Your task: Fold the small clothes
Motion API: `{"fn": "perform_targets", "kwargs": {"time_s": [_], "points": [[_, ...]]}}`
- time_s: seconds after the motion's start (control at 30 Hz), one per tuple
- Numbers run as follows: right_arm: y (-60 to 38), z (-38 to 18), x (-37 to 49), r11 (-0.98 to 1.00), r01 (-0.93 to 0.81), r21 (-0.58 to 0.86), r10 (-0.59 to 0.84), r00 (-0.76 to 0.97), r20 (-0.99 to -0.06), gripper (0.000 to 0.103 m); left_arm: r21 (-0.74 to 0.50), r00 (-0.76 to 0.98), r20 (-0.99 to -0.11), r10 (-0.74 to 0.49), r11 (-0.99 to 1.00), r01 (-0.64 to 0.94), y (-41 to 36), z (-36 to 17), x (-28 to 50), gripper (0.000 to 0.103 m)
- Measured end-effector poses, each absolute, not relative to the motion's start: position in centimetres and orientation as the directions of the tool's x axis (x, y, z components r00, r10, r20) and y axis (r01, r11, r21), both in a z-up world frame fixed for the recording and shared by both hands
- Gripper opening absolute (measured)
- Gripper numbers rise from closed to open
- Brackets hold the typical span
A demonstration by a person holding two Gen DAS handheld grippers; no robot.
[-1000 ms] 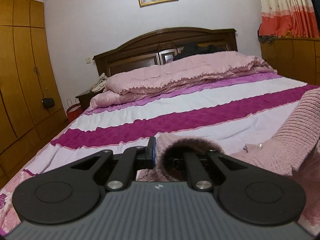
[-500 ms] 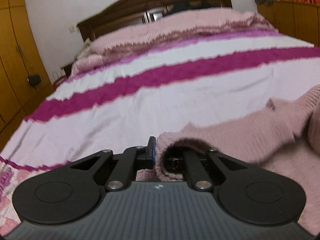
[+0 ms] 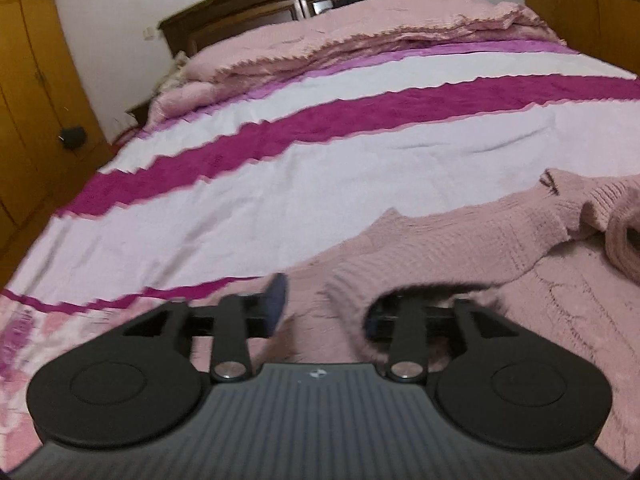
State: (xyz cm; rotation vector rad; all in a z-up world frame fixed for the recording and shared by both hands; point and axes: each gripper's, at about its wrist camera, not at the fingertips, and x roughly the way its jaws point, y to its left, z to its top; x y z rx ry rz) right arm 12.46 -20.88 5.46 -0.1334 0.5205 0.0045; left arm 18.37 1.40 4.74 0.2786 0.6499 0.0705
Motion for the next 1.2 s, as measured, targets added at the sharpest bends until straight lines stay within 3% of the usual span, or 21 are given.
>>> {"fn": "perform_targets", "kwargs": {"time_s": [0.07, 0.37, 0.53, 0.93, 1.2], "points": [[-21.2, 5.9, 11.6, 0.993, -0.043, -0.111, -0.017, 0.869, -0.494, 0.047, 0.285, 0.803, -0.579, 0.142, 0.958, 0.036, 1.3, 5.4, 17.3, 0.057], [-23.6, 8.1, 8.0, 1.000, -0.027, -0.015, 0.016, 0.874, -0.485, 0.048, 0.201, 0.799, -0.598, 0.059, 0.977, 0.078, 1.1, 8.3, 12.6, 0.067], [-24.9, 8.3, 6.4, 0.999, 0.044, -0.003, -0.040, 0.865, -0.500, 0.049, 0.205, 0.797, -0.602, 0.038, 0.973, 0.109, 0.7, 9.6, 10.0, 0.067], [-26.4, 7.8, 4.2, 0.996, -0.006, 0.088, 0.047, 0.876, -0.480, 0.049, 0.191, 0.766, -0.643, 0.015, 0.971, 0.142, 0.8, 9.4, 8.9, 0.068], [-26.1, 5.2, 5.3, 0.997, 0.002, 0.071, 0.035, 0.850, -0.526, 0.049, 0.263, 0.741, -0.671, -0.018, 0.929, 0.261, -0.4, 7.3, 9.6, 0.068]]}}
